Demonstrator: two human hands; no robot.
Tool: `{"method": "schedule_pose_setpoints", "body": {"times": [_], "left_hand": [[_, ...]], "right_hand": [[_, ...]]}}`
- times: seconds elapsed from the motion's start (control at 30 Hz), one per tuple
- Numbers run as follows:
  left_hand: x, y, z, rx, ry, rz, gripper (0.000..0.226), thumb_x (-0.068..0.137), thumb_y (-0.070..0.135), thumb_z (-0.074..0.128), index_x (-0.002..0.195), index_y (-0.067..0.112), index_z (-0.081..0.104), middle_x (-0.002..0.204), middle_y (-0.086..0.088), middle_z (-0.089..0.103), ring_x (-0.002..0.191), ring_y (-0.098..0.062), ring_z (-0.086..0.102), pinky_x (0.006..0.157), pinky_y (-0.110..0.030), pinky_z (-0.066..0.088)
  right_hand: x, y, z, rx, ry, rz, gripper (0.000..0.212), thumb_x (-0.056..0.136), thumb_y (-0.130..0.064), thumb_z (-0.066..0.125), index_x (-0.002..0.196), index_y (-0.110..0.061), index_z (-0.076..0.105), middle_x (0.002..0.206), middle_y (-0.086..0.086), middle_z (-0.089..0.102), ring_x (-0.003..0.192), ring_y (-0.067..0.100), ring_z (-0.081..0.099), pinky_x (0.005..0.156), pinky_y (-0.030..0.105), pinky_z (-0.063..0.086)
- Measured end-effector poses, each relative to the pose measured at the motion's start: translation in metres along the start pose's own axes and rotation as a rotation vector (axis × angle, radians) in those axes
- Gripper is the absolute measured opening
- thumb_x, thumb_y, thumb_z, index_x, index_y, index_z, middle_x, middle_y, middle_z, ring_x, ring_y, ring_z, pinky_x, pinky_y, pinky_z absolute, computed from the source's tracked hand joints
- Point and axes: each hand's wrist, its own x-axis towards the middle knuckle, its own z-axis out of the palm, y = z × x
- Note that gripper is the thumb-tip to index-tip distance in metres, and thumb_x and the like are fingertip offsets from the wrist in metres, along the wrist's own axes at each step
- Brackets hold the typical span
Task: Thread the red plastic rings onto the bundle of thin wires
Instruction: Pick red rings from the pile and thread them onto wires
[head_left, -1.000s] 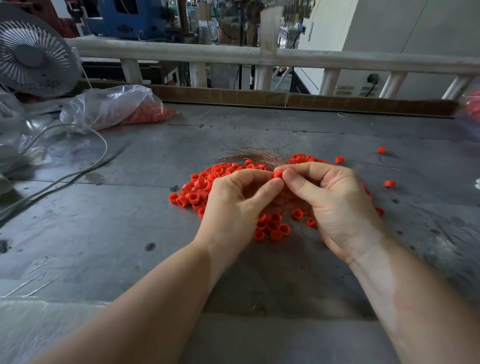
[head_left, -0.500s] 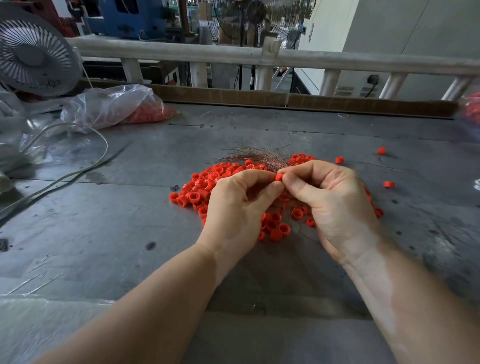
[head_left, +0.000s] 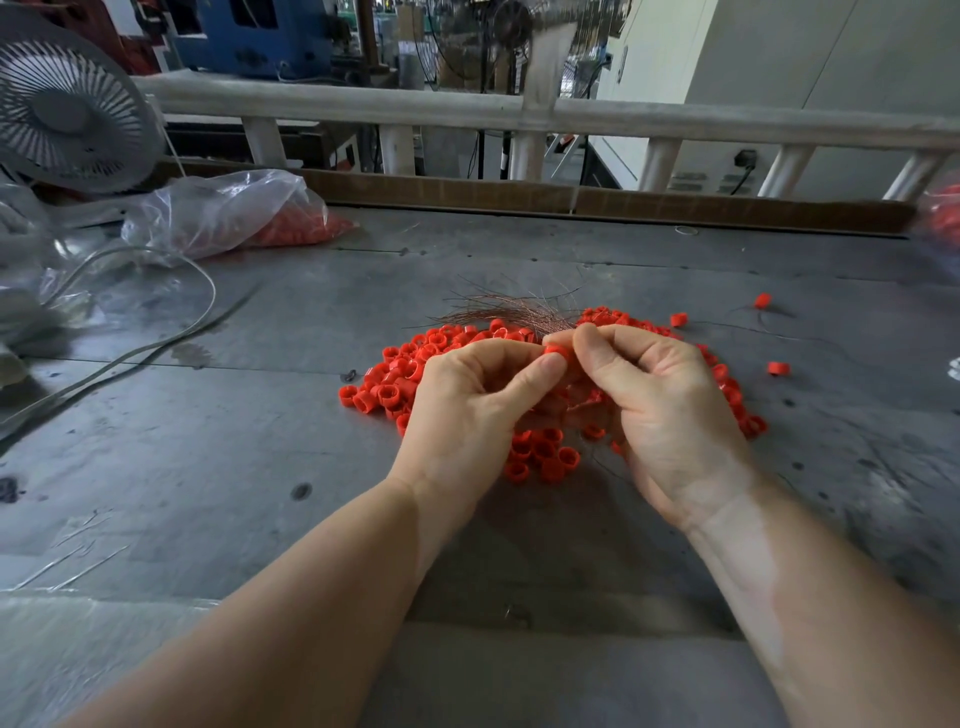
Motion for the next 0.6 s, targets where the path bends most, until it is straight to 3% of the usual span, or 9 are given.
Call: {"method": "schedule_pose_setpoints", "body": {"times": [0.1, 0.37, 0.6], "left_hand": [[-0.0017, 0.0002, 0.0020, 0.015, 0.003, 0.001, 0.018, 0.082, 0.016, 0.066, 0.091, 0.001, 0.070, 0.084, -0.017, 0.072, 0.081, -0.031, 0.070, 0.076, -0.041, 0.058], [-0.0044, 0.0038, 0.0032, 0.009, 0.031, 0.015, 0.010, 0.079, 0.012, 0.069, 0.082, 0.003, 0.071, 0.079, -0.018, 0.072, 0.078, -0.035, 0.069, 0.071, -0.038, 0.059], [-0.0028, 0.0041, 0.0021, -0.028, 0.047, -0.004, 0.014, 0.081, 0.009, 0.067, 0.082, -0.004, 0.069, 0.079, -0.024, 0.069, 0.071, -0.033, 0.067, 0.068, -0.039, 0.059]], "right_hand": [[-0.0018, -0.0007, 0.0022, -0.014, -0.023, 0.061, 0.032, 0.073, -0.031, 0.063, 0.087, -0.003, 0.072, 0.072, 0.012, 0.071, 0.061, 0.017, 0.068, 0.051, 0.020, 0.051], [-0.0020, -0.0020, 0.0036, 0.008, 0.014, 0.083, 0.027, 0.069, -0.029, 0.064, 0.078, -0.005, 0.073, 0.065, 0.014, 0.065, 0.054, 0.017, 0.061, 0.050, 0.022, 0.050], [-0.0019, -0.0018, 0.0042, 0.010, -0.015, 0.083, 0.033, 0.074, -0.032, 0.060, 0.084, -0.004, 0.073, 0.067, 0.011, 0.067, 0.057, 0.015, 0.063, 0.051, 0.021, 0.050]]}}
